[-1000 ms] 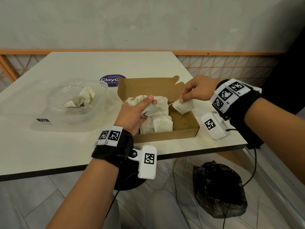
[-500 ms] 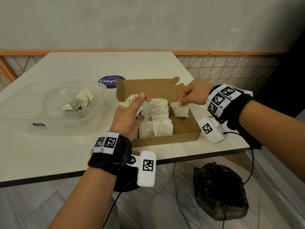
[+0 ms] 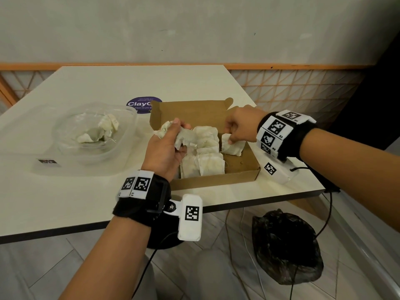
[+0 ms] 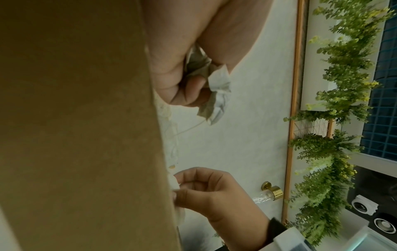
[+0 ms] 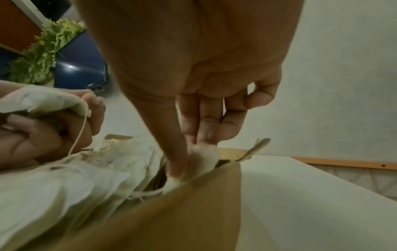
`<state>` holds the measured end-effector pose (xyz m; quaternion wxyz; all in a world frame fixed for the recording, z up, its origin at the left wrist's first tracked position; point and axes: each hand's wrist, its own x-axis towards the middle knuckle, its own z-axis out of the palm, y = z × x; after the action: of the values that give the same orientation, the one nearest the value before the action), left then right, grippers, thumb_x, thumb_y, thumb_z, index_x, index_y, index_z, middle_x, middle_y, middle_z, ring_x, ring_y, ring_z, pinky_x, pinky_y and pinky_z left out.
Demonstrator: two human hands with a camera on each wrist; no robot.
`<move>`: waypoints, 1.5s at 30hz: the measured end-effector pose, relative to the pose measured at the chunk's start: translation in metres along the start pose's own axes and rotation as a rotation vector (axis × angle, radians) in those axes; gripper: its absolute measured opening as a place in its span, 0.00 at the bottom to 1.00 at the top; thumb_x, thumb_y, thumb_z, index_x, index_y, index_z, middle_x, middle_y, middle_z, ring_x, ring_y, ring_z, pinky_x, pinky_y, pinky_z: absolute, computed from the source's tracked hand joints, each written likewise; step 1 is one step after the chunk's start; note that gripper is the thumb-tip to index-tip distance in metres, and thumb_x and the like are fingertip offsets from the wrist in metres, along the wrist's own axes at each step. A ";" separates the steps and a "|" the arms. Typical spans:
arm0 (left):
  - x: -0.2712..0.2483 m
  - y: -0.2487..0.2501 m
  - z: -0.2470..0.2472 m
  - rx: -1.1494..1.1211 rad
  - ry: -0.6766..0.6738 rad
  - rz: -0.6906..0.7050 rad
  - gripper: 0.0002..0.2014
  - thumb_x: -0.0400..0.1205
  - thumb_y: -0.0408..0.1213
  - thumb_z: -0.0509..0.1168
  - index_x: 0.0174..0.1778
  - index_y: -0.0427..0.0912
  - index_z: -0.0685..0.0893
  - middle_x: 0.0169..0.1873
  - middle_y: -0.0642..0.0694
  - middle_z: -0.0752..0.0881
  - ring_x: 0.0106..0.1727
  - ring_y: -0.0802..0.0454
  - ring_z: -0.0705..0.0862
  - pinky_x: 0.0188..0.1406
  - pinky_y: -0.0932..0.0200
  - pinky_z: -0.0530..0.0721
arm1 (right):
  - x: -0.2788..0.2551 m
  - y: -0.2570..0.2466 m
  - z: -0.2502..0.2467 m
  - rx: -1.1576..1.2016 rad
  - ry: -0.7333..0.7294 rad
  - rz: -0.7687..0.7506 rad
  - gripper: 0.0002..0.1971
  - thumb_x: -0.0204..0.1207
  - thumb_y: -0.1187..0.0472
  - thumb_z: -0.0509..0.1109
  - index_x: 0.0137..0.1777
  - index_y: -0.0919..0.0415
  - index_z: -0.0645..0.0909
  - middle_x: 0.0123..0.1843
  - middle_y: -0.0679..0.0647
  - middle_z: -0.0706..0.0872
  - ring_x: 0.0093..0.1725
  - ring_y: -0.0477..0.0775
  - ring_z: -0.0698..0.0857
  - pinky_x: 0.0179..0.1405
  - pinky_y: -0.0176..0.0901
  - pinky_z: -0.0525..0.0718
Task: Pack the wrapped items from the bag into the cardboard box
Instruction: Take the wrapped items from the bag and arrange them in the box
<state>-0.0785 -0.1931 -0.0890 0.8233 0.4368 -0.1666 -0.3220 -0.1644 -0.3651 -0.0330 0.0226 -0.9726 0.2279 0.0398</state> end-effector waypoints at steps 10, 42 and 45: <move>0.001 -0.001 0.000 -0.006 -0.014 0.003 0.09 0.86 0.38 0.59 0.41 0.43 0.80 0.31 0.52 0.86 0.28 0.63 0.82 0.19 0.72 0.73 | 0.001 -0.003 -0.017 0.053 -0.125 -0.069 0.11 0.70 0.61 0.76 0.53 0.57 0.87 0.42 0.46 0.84 0.46 0.45 0.78 0.34 0.25 0.68; 0.000 -0.001 0.003 0.146 -0.178 -0.124 0.13 0.78 0.47 0.68 0.48 0.41 0.80 0.33 0.49 0.78 0.35 0.57 0.77 0.27 0.69 0.72 | -0.043 -0.053 0.055 1.725 0.299 0.046 0.03 0.74 0.65 0.71 0.43 0.58 0.85 0.34 0.50 0.88 0.32 0.47 0.85 0.30 0.36 0.81; -0.003 -0.002 0.004 0.186 -0.172 -0.134 0.04 0.79 0.37 0.69 0.38 0.45 0.81 0.27 0.53 0.80 0.31 0.59 0.75 0.24 0.70 0.68 | -0.044 -0.054 0.056 1.697 0.333 0.039 0.08 0.75 0.61 0.71 0.34 0.56 0.86 0.32 0.50 0.87 0.31 0.46 0.84 0.28 0.36 0.76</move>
<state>-0.0842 -0.1944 -0.0886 0.7387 0.4920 -0.2360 -0.3958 -0.1828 -0.2938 -0.0838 0.7066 -0.6161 0.1974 -0.2866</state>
